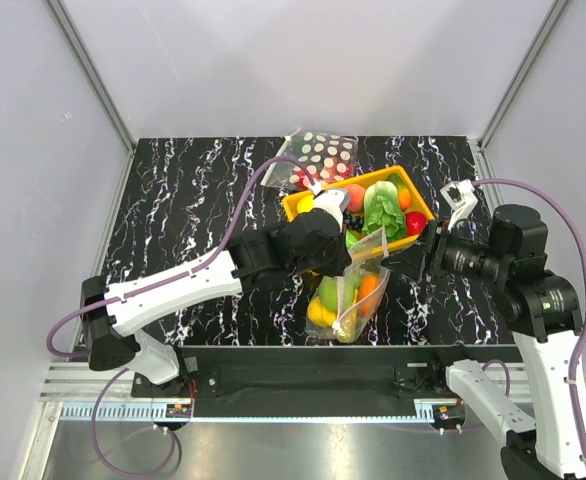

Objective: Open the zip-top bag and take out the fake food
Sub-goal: Open the zipper of the food storage bag at the center of the board.

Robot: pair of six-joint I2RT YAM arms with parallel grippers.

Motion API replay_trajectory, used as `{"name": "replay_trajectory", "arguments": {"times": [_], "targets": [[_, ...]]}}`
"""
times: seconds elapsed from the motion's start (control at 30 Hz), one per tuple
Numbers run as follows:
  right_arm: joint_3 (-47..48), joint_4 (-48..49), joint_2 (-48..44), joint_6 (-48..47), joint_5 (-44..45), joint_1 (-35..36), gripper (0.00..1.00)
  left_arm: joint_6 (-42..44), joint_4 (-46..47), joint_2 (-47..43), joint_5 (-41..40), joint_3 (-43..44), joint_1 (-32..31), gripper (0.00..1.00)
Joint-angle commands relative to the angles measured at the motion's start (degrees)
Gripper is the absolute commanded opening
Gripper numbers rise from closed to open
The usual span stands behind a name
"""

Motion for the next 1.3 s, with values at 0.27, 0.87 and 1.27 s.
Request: {"name": "replay_trajectory", "arguments": {"times": [0.27,0.87,1.27], "targets": [[-4.5,4.47,3.89,-1.04,0.1,4.85,0.49,0.46,3.02,0.55,0.32,3.31,0.39,0.0],[-14.61,1.65,5.21,-2.27,15.92,9.69,0.5,2.04,3.54,3.27,3.22,5.25,2.06,0.0],[-8.99,4.99,12.24,-2.53,18.03,14.7,0.5,2.39,5.92,4.77,7.87,5.33,2.06,0.0]]}}
